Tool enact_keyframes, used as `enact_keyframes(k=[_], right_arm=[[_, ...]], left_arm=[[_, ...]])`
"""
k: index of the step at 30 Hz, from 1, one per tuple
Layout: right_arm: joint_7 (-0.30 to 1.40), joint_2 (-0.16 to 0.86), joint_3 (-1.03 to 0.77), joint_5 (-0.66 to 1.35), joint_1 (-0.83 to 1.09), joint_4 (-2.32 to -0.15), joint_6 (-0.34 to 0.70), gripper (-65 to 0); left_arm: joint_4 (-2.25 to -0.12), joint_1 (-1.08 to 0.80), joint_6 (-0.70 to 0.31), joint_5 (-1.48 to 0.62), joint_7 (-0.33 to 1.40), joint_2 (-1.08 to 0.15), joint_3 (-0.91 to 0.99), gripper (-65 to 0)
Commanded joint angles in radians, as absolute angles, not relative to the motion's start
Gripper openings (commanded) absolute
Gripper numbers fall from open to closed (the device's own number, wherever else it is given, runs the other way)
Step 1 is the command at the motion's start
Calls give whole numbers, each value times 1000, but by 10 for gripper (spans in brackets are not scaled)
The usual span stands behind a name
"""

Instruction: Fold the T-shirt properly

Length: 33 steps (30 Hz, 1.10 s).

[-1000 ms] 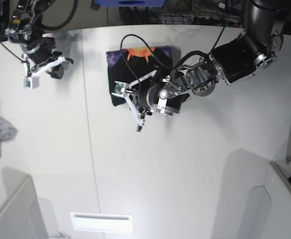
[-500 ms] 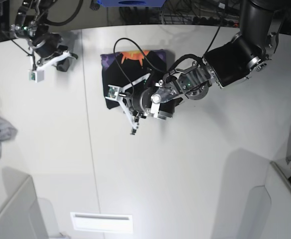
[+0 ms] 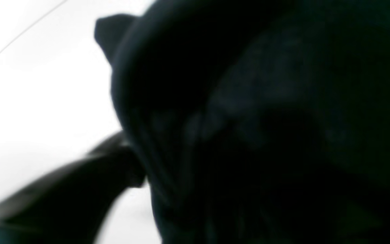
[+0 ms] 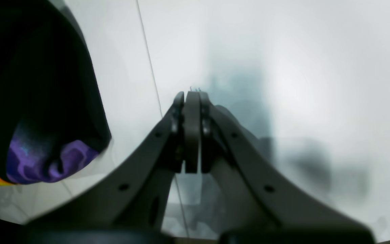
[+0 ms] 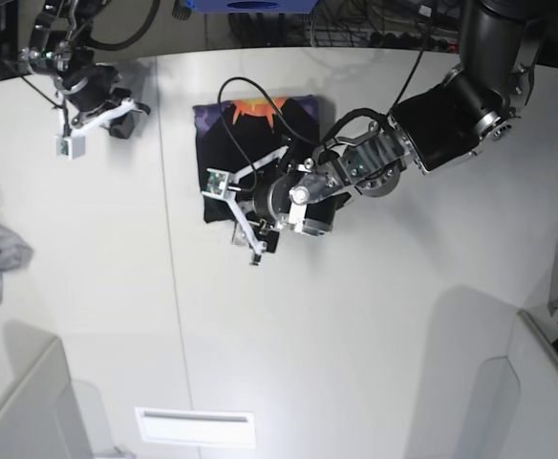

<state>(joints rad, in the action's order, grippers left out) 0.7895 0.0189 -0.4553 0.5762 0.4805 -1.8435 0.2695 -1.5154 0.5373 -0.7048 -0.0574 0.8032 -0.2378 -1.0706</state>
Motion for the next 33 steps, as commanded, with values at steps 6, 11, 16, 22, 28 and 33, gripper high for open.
enact_keyframes(k=[6, 11, 16, 22, 28, 33], right_arm=[[776, 28, -456, 590, 481, -1853, 271, -650], [776, 30, -461, 590, 484, -1853, 271, -650], [690, 30, -463, 568, 550, -1939, 271, -650], [518, 30, -455, 364, 704, -2012, 278, -650], [453, 30, -470, 271, 880, -2020, 443, -650], [455, 28, -516, 203, 1027, -2014, 458, -650]], left_arm=[[-1537, 607, -698, -87, 796, -229, -1017, -31], [-1664, 549, -698, -87, 796, -229, -750, -94], [-1894, 404, -698, -76, 819, -237, -515, -650], [-2009, 102, -698, -76, 848, -325, -211, -650], [-2011, -325, -698, -73, 576, -372, 206, -650], [-1994, -786, -698, -84, 231, -384, 426, -650]])
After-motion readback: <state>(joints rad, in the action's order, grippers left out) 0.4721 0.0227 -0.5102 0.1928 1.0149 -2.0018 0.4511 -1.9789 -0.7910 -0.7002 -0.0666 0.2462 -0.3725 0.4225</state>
